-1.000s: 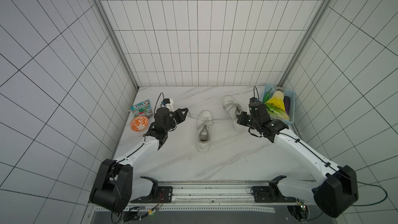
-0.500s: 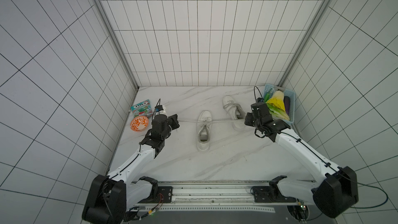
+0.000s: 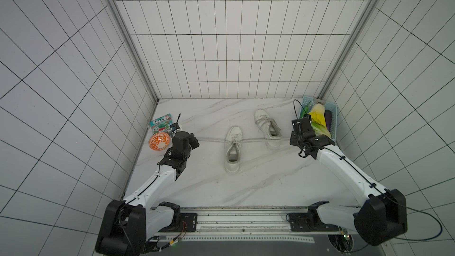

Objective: Tie the shoes
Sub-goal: Tie the shoelace on the shoe.

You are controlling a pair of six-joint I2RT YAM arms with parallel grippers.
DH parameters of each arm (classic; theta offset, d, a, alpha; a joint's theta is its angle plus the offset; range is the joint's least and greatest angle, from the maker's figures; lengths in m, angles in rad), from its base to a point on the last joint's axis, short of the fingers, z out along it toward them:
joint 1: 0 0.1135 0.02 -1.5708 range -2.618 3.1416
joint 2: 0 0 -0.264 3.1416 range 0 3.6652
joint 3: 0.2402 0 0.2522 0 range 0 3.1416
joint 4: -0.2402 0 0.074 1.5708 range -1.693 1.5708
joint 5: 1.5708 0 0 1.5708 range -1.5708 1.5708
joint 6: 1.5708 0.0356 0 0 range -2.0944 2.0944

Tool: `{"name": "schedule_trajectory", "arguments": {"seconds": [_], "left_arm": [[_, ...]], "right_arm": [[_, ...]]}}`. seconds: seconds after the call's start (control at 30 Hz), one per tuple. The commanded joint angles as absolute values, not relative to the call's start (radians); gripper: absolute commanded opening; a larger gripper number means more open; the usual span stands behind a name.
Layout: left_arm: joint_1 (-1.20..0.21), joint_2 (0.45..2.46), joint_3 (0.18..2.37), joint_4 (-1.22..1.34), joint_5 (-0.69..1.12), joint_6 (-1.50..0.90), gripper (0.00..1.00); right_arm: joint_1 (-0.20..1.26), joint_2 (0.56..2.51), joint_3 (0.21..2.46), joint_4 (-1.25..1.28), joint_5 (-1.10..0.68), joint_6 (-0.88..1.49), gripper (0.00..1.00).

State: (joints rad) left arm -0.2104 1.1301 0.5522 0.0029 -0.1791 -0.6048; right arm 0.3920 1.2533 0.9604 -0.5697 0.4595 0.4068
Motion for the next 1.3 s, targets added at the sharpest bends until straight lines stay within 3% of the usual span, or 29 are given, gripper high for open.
{"name": "schedule_trajectory", "arguments": {"seconds": [0.0,0.4,0.63,0.9,1.1,1.27], "left_arm": [[-0.189,1.159,0.547,-0.013,-0.196,-0.611,0.0],[-0.155,1.184,0.546,-0.011,-0.146,-0.604,0.0],[-0.192,1.118,0.546,0.062,0.018,-0.52,0.0],[-0.282,1.03,0.612,0.032,0.104,-0.502,0.0],[-0.281,0.983,0.635,-0.026,0.05,-0.593,0.0],[-0.276,0.939,0.635,-0.036,0.015,-0.665,0.0]], "right_arm": [[0.357,1.28,0.919,-0.603,0.506,0.396,0.0],[0.271,1.327,0.884,-0.583,0.446,0.388,0.0],[0.271,1.169,0.841,-0.46,0.193,0.316,0.0],[0.271,0.877,0.8,-0.37,-0.022,0.225,0.56],[0.331,0.864,0.853,-0.279,-0.351,0.17,0.68],[0.561,1.043,0.894,-0.173,-0.396,-0.003,0.69]]}}
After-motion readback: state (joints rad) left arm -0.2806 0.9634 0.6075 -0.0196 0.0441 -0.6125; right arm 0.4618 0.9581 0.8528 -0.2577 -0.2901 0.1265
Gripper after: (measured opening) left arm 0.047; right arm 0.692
